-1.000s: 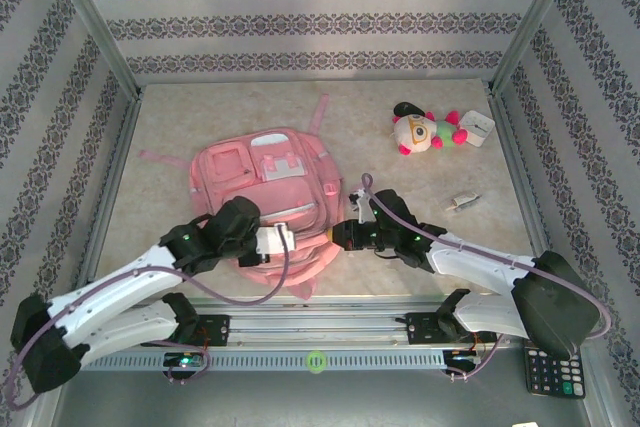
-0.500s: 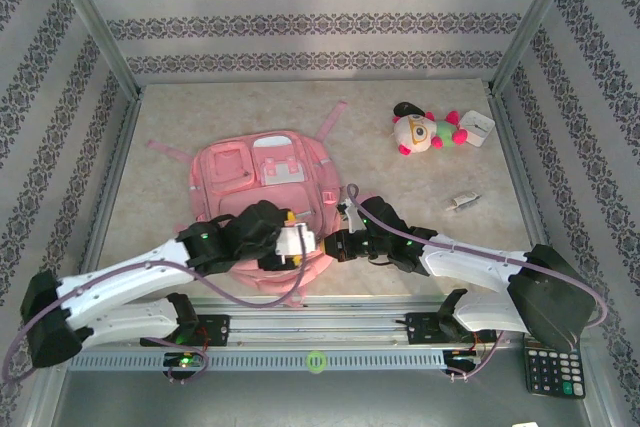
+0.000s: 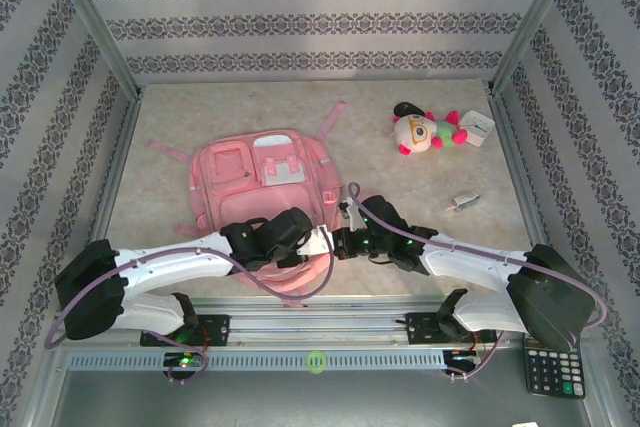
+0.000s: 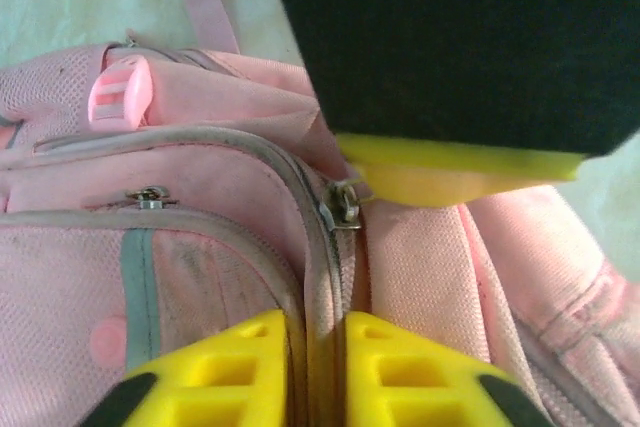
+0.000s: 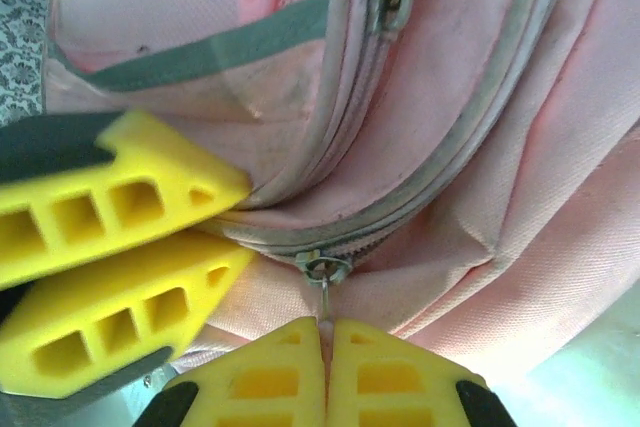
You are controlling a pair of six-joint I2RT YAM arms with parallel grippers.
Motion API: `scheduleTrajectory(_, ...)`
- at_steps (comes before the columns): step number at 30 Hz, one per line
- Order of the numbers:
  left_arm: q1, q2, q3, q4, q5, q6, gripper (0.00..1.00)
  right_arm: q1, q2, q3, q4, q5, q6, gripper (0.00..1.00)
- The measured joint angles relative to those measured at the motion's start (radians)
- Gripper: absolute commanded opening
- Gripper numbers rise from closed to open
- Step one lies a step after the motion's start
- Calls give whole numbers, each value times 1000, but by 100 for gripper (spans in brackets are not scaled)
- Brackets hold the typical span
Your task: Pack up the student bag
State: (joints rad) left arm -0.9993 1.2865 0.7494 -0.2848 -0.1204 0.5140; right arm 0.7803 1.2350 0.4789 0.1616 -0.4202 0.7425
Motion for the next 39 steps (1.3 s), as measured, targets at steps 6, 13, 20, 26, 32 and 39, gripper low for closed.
scheduleTrajectory(6,56,-285,-90,-24,168,71,0,-115,0,-1,45,-60,-11,0)
scheduleTrajectory(13,82,-455,-102,-171,344,186,0,-223,176,116,90,-110,-40,0)
scheduleTrajectory(20,100,-456,-102,-209,351,262,0,-266,367,263,117,-100,-34,0)
scheduleTrajectory(26,97,-429,-113,-180,346,264,0,-373,350,286,156,33,-43,0)
scheduleTrajectory(32,97,-190,-116,67,345,246,0,-386,134,180,68,53,-61,34)
scheduleTrajectory(39,98,57,-43,268,364,234,43,-319,-194,36,-99,83,24,53)
